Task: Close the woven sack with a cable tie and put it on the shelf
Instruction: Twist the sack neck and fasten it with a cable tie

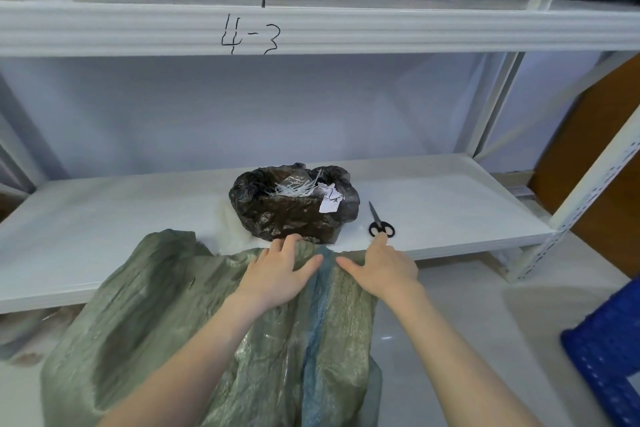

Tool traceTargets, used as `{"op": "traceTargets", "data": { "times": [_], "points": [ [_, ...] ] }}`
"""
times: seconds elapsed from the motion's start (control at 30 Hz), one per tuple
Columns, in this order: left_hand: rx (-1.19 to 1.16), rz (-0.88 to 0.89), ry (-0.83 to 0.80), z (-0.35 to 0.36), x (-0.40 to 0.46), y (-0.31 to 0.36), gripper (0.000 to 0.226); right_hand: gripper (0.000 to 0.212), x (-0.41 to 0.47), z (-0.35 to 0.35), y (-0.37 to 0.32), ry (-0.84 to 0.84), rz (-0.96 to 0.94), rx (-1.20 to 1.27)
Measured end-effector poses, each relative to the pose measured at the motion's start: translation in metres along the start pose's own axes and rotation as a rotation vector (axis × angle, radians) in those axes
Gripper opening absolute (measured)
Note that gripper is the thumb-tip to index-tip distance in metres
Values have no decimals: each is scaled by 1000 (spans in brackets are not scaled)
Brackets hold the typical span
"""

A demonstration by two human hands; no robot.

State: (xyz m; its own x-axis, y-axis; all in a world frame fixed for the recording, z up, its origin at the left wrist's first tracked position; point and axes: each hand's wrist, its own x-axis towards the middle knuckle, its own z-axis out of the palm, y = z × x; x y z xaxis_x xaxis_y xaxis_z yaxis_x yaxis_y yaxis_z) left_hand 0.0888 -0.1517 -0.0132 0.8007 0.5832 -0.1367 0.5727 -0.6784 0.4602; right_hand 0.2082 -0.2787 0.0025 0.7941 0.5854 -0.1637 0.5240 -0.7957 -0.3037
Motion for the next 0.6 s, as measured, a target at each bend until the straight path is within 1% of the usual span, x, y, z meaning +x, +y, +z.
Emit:
{"op": "traceTargets", "data": {
  "times": [0.1,0.17,0.27,0.37,0.4,0.43,0.5,0.53,0.57,0.6],
  "points": [
    [-23,-21,-6,-2,1,0,64,41,-2,2,-9,0,-143,169],
    [-45,-31,8,-3,0,2,65,32,-2,1,-16,88,-261,244],
    [-105,-89,35,-12,0,7,64,31,-4,-5,-28,185,-416,379],
    [-97,-58,52,-24,-1,14,50,40,-8,-13,-40,226,-488,488],
    [-170,-64,57,-28,-2,15,49,41,-10,-15,-44,229,-506,521],
    [-291,-89,66,-32,-2,17,50,43,-12,-17,-48,229,-517,564],
    [-605,-178,97,-41,1,19,61,45,-16,-23,-54,227,-520,663],
    [-762,-231,98,-46,2,20,68,44,-17,-25,-56,227,-519,698],
    [-884,-266,88,-52,1,22,70,42,-19,-28,-57,227,-517,719],
    [-977,-282,77,-57,3,22,63,39,-21,-30,-57,229,-517,733]
  ]
}}
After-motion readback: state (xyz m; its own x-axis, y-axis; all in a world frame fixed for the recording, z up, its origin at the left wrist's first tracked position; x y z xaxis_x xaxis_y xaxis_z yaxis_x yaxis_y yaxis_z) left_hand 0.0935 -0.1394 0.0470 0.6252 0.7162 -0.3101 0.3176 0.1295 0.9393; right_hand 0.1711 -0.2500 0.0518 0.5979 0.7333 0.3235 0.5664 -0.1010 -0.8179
